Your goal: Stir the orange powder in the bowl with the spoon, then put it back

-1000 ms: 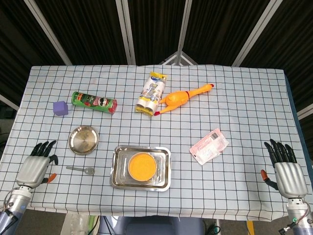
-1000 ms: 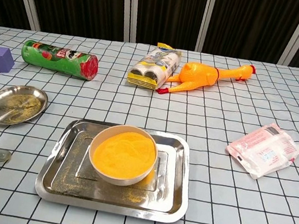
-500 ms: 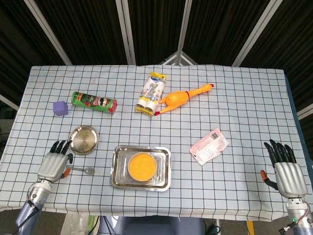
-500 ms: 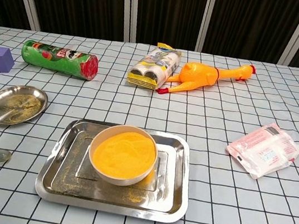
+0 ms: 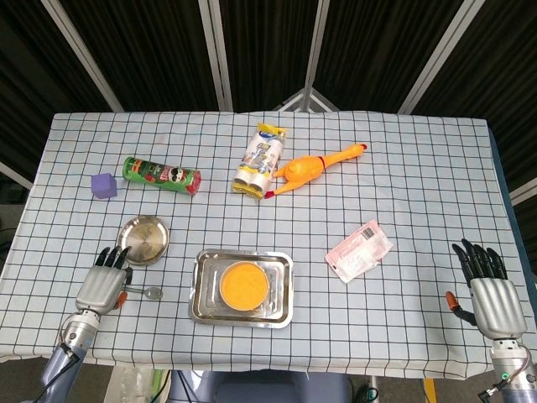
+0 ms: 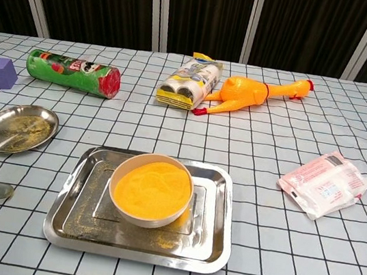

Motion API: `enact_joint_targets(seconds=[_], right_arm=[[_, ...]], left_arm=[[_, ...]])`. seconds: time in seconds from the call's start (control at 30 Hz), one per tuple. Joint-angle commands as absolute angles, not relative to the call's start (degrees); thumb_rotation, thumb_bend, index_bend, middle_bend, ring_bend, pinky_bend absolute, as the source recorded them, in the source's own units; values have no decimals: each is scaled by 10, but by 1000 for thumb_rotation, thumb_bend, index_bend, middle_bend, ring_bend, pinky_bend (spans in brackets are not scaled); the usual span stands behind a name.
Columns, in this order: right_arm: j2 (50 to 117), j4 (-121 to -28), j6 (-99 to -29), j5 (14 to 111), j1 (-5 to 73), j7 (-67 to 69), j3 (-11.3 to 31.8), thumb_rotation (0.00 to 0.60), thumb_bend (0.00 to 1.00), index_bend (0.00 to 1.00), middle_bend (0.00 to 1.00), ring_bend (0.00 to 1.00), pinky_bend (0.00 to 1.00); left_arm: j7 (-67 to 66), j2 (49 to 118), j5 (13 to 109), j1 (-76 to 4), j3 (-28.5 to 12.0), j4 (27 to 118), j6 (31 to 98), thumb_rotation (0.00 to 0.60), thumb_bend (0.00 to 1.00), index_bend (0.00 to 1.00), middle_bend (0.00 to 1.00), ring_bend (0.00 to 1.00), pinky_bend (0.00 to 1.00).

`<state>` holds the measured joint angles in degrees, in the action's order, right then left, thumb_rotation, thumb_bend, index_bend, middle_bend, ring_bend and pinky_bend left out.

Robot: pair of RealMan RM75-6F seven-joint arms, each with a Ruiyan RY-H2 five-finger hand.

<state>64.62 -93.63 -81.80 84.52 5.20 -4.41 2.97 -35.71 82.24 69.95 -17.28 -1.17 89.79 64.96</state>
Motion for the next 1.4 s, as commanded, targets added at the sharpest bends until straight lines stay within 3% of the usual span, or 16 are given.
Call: enact_joint_targets(seconds=[0.03,1.4], right_arm=[[646,-937,-817,845,52,-44,30,600,405,0,0,0,0],[645,-941,-813,840,52,-41,29,600,404,0,0,0,0]], left_arm=[[-358,826,697,-173,-11,895,652,600,459,489,30,0,0],[-362,848,685,-181,2,861,658,600,500,513,35,0,0]])
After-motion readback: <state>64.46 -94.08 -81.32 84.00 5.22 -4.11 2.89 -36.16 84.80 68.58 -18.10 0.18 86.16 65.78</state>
